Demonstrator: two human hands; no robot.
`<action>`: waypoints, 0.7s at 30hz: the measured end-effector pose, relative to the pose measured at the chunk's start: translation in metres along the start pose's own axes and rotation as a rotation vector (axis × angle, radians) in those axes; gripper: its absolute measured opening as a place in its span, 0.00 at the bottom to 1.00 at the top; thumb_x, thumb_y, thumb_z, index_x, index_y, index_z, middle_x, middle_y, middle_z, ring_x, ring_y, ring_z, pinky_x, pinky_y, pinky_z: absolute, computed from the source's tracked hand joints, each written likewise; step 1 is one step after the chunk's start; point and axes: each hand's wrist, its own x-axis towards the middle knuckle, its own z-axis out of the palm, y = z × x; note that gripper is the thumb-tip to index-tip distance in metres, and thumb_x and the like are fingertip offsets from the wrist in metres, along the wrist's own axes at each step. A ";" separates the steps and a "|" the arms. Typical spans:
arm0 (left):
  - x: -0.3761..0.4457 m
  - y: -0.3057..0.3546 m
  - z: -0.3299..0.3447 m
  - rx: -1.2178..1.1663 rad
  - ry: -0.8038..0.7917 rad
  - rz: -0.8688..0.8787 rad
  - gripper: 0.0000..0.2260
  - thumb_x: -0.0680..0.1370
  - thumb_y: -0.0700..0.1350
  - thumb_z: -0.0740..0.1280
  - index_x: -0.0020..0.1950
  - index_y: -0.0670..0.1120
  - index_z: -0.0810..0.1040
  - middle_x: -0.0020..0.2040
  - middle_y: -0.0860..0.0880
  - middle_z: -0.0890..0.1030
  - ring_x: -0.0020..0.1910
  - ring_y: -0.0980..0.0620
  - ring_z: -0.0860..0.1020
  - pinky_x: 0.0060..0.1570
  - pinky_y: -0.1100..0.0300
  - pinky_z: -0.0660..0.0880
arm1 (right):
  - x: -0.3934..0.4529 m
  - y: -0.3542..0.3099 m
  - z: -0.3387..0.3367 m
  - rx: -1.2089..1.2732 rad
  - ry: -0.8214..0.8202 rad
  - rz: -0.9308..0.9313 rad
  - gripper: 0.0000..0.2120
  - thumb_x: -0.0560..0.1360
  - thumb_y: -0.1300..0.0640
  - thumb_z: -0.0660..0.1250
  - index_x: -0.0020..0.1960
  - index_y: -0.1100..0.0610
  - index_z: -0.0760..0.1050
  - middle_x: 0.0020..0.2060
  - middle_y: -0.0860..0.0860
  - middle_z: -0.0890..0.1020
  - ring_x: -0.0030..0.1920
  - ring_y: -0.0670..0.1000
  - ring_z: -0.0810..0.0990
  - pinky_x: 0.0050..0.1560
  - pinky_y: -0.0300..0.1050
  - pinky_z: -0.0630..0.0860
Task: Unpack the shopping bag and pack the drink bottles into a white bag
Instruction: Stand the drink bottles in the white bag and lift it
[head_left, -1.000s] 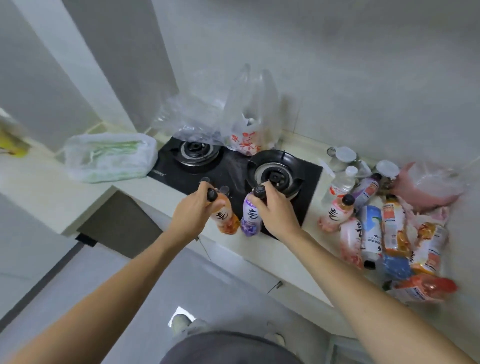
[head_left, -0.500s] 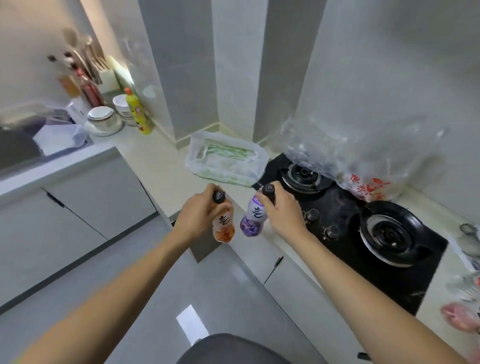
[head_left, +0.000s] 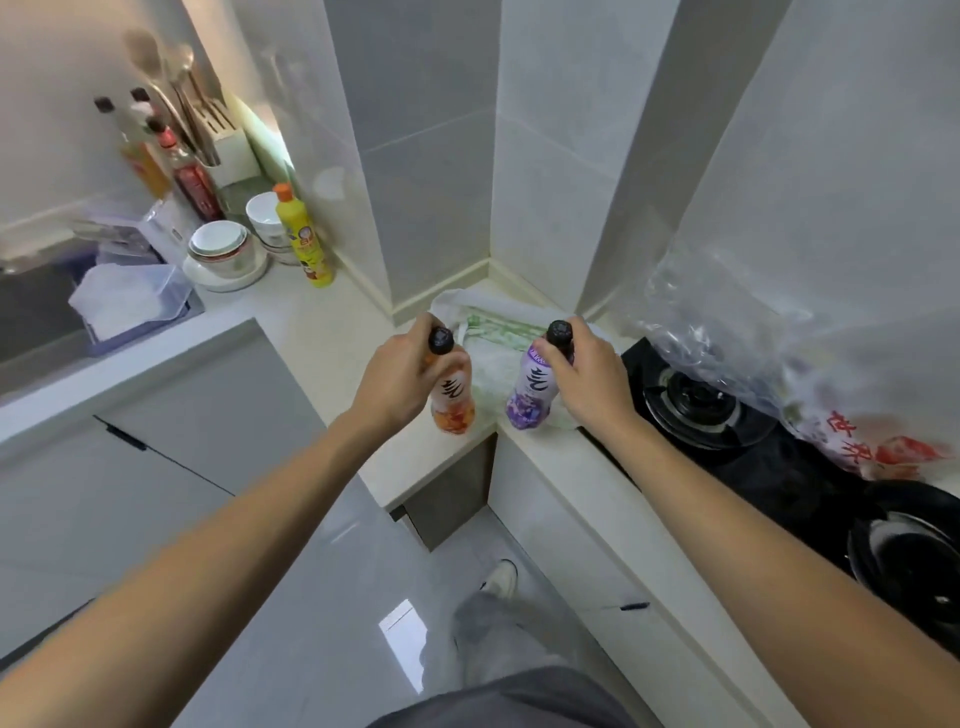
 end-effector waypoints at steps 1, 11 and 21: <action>0.020 -0.003 0.002 0.000 0.004 0.004 0.17 0.78 0.64 0.64 0.53 0.52 0.67 0.55 0.44 0.85 0.50 0.41 0.81 0.47 0.41 0.77 | 0.020 0.003 0.007 0.004 0.006 0.006 0.18 0.82 0.40 0.64 0.55 0.55 0.72 0.44 0.52 0.81 0.46 0.58 0.80 0.43 0.51 0.72; 0.185 -0.043 0.042 0.052 -0.108 -0.015 0.16 0.81 0.55 0.67 0.58 0.47 0.67 0.56 0.43 0.83 0.47 0.39 0.78 0.44 0.45 0.76 | 0.167 0.041 0.065 0.031 -0.035 0.044 0.16 0.82 0.44 0.66 0.54 0.57 0.70 0.44 0.55 0.82 0.44 0.59 0.80 0.41 0.55 0.77; 0.256 -0.078 0.077 0.003 -0.113 0.087 0.15 0.82 0.51 0.68 0.60 0.42 0.69 0.50 0.44 0.82 0.43 0.42 0.78 0.37 0.54 0.63 | 0.214 0.052 0.099 0.115 -0.036 0.072 0.12 0.83 0.52 0.66 0.61 0.59 0.73 0.53 0.55 0.81 0.54 0.55 0.79 0.54 0.55 0.77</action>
